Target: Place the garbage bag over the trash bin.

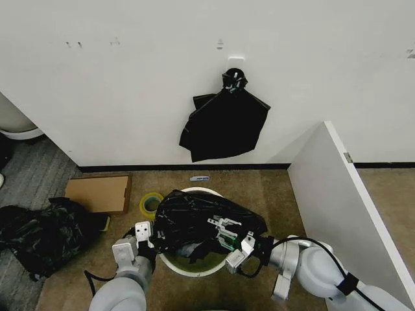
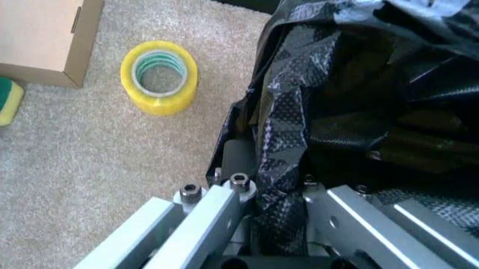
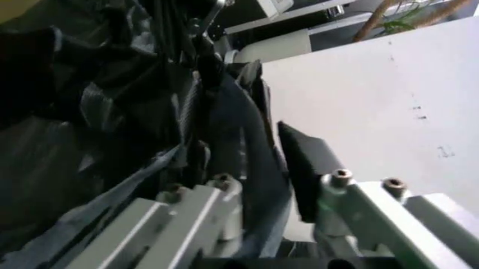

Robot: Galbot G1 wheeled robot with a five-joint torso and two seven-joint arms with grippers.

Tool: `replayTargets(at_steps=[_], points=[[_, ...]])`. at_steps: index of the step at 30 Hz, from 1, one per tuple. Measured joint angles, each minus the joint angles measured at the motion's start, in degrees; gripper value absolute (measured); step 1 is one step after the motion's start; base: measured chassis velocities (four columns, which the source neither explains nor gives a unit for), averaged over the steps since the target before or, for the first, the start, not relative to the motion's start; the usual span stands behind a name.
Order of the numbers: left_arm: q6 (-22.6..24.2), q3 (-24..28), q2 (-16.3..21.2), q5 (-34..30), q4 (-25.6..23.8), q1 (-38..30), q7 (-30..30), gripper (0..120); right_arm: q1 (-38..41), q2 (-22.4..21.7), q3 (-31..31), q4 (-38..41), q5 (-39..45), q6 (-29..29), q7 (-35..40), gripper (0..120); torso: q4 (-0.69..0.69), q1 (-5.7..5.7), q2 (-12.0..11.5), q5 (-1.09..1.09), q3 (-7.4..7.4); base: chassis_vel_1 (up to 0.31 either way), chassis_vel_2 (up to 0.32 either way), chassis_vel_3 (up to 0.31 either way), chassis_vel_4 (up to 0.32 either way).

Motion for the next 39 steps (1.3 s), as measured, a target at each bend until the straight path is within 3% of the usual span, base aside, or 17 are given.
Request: replayTargets(at_steps=[5, 9, 22, 26, 39], points=[[-0.1, 0.0, 0.2, 1.7, -0.1, 0.5, 1.0, 0, 0.6, -0.5, -0.4, -0.2, 3.6, -0.9, -0.9, 0, 0.01, 0.0, 0.0, 0.0, 0.0, 0.0, 0.0, 0.0, 0.0], [-0.2, 0.0, 0.4, 3.1, 0.0, 0.7, 2.0, 0, 0.9, -0.8, -0.7, 0.2, 7.5, -2.6, -1.6, 0, 0.0, 0.0, 0.0, 0.0, 0.0, 0.0, 0.0, 0.0, 0.0], [-4.0, 0.9, 2.0, 16.9, 2.7, 2.5, 11.9, 0, 1.4, -3.2, -1.7, 4.8, 38.8, -15.1, -1.7, 0, 0.0, 0.0, 0.0, 0.0, 0.0, 0.0, 0.0, 0.0, 0.0], [-5.7, 1.0, 2.7, 20.7, 2.9, 3.0, 15.2, 0, 2.3, -3.1, -1.7, 4.6, 44.8, -18.1, -0.6, 0, 0.0, 0.0, 0.0, 0.0, 0.0, 0.0, 0.0, 0.0, 0.0], [-12.1, 0.4, 4.6, 31.5, 5.0, 4.4, 22.2, 0, 4.0, -2.9, -0.7, 2.7, 54.0, -26.6, 3.0, 0, 0.0, 0.0, 0.0, 0.0, 0.0, 0.0, 0.0, 0.0, 0.0]])
